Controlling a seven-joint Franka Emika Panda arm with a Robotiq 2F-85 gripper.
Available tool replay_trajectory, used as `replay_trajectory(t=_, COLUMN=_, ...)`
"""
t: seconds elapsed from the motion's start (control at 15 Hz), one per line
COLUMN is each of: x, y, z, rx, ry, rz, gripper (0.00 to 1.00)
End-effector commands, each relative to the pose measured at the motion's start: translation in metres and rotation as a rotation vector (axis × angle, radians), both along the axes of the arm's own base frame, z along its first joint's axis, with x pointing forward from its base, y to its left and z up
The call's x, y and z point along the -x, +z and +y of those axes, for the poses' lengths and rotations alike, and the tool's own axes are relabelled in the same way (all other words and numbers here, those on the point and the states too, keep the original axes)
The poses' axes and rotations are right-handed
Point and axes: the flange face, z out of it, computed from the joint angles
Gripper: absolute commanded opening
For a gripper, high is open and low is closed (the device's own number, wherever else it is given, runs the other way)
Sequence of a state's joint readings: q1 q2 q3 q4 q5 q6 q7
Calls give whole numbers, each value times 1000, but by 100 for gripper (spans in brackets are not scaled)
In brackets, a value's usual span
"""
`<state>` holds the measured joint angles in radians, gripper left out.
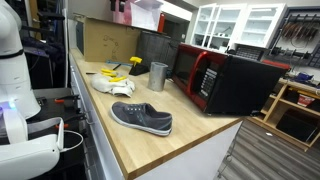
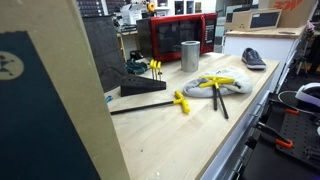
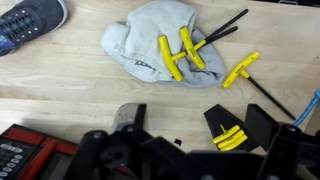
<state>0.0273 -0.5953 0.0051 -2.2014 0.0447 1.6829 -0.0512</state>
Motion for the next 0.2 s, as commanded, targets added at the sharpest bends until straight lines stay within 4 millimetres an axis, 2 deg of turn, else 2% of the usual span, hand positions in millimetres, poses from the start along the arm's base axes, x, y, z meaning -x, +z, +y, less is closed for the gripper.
replay_trajectory(t=0.0, x=-1, y=0, z=0, rx=0, ry=0, rz=2, gripper=100)
replay_trajectory(t=0.13, x=-1, y=-1, z=0, rx=0, ry=0, rz=4, gripper=100)
